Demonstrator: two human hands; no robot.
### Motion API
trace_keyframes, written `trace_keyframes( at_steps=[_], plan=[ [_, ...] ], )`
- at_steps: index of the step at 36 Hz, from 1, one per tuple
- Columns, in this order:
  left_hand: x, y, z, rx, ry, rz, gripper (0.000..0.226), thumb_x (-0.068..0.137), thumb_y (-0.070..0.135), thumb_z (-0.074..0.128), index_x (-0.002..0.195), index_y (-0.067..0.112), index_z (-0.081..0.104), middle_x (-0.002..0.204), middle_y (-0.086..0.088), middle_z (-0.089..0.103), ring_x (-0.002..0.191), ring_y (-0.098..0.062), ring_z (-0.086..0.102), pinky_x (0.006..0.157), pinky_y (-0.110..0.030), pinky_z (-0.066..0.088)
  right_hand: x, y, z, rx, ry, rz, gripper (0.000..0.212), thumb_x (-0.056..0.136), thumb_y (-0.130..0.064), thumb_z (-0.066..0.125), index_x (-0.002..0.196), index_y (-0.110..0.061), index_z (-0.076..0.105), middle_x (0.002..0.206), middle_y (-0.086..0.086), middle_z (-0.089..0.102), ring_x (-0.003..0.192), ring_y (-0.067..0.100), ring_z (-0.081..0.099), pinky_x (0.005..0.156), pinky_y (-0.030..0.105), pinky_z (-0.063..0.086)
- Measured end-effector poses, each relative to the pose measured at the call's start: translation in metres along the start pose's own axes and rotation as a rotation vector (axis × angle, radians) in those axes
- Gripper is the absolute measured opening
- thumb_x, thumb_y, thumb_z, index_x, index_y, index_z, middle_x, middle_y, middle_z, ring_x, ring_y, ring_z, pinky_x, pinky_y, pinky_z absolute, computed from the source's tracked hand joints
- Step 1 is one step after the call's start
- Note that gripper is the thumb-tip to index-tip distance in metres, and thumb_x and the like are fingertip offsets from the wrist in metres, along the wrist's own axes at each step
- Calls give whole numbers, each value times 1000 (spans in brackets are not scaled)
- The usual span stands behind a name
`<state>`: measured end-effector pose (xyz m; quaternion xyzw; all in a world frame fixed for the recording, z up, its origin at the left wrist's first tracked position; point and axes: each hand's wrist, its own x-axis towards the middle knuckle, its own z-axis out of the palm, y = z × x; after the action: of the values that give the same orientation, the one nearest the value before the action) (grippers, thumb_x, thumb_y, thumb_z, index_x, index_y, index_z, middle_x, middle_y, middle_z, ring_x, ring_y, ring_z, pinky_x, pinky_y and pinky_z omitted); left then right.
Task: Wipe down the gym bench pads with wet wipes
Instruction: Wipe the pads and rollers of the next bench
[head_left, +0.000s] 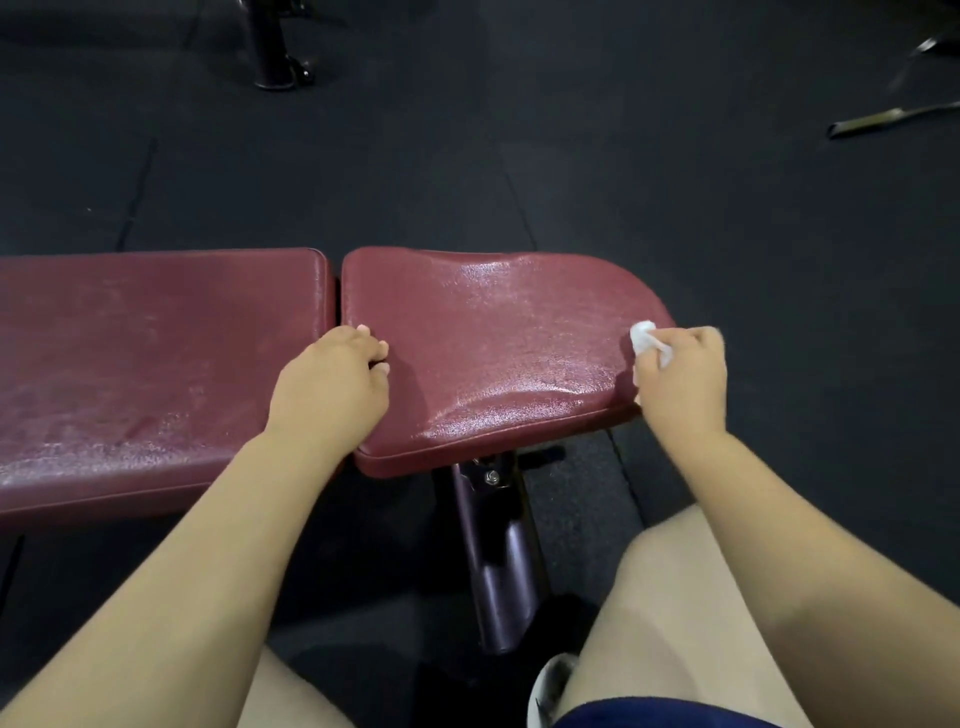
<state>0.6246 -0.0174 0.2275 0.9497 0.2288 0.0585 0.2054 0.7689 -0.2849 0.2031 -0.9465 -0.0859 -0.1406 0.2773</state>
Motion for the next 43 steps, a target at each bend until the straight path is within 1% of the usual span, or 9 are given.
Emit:
trace_keyframes(
  at_steps=[4, 7, 11, 19, 31, 35, 37, 39, 43],
  plan=[
    [0, -3, 2, -26, 23, 0, 30, 94, 19, 52, 121, 14, 63, 135, 0, 52, 123, -21, 50, 93, -37, 42, -19, -31, 8, 28, 37, 64, 22, 85, -3, 49, 96, -2, 69, 101, 15, 46, 88, 22, 46, 73, 19, 27],
    [1, -4, 3, -33, 26, -5, 29, 93, 20, 53, 120, 15, 64, 132, 1, 54, 121, -20, 51, 92, -35, 42, -52, -57, 16, 105, -24, -225, 18, 77, -2, 54, 88, -1, 68, 88, 18, 52, 82, 33, 54, 75, 29, 36],
    [2, -5, 1, -31, 16, -7, 28, 94, 21, 53, 118, 15, 65, 130, 2, 54, 119, -19, 51, 91, -33, 42, -65, -54, 17, 180, -271, -402, 27, 76, -3, 57, 101, -2, 66, 98, 11, 50, 76, 22, 52, 64, 33, 48],
    [-1, -18, -18, -72, -153, 6, 35, 94, 25, 54, 128, 19, 58, 143, 6, 46, 129, -16, 44, 108, -33, 35, -34, -96, 28, 260, -302, -70, 24, 96, -14, 46, 111, -7, 64, 109, 2, 41, 73, 20, 62, 70, 31, 55],
    [-71, -99, -68, 52, 60, -182, 26, 92, 25, 56, 114, 15, 65, 121, 0, 59, 111, -22, 54, 93, -37, 46, -90, -201, 74, 267, -677, -761, 24, 91, -5, 52, 109, -4, 67, 107, 11, 50, 99, 29, 53, 88, 41, 44],
    [-85, -122, -73, 53, 95, -312, 34, 93, 22, 55, 125, 11, 60, 133, -4, 53, 122, -25, 47, 98, -40, 43, -64, -223, 77, 309, -598, -682, 20, 95, -13, 49, 101, -13, 68, 98, 0, 44, 91, 15, 44, 80, 26, 39],
    [-89, -129, -71, 49, 105, -352, 37, 95, 23, 51, 130, 13, 57, 141, 0, 48, 128, -22, 43, 103, -39, 39, -51, -233, 87, 338, -547, -572, 23, 96, -17, 45, 85, -16, 64, 94, -1, 45, 81, 13, 48, 71, 28, 44],
    [-92, -133, -68, 44, 121, -353, 37, 97, 22, 49, 132, 15, 56, 144, 2, 45, 133, -19, 39, 106, -36, 36, -50, -238, 101, 350, -539, -490, 19, 93, -19, 45, 91, -16, 64, 102, 6, 49, 75, 15, 59, 65, 32, 55],
    [-93, -137, -65, 6, 140, -357, 35, 97, 21, 49, 131, 18, 56, 145, 4, 45, 139, -14, 32, 107, -30, 31, -75, -242, 125, 204, -526, -540, 12, 91, -19, 45, 92, -30, 50, 110, 6, 44, 86, 12, 46, 80, 27, 45]
  ],
)
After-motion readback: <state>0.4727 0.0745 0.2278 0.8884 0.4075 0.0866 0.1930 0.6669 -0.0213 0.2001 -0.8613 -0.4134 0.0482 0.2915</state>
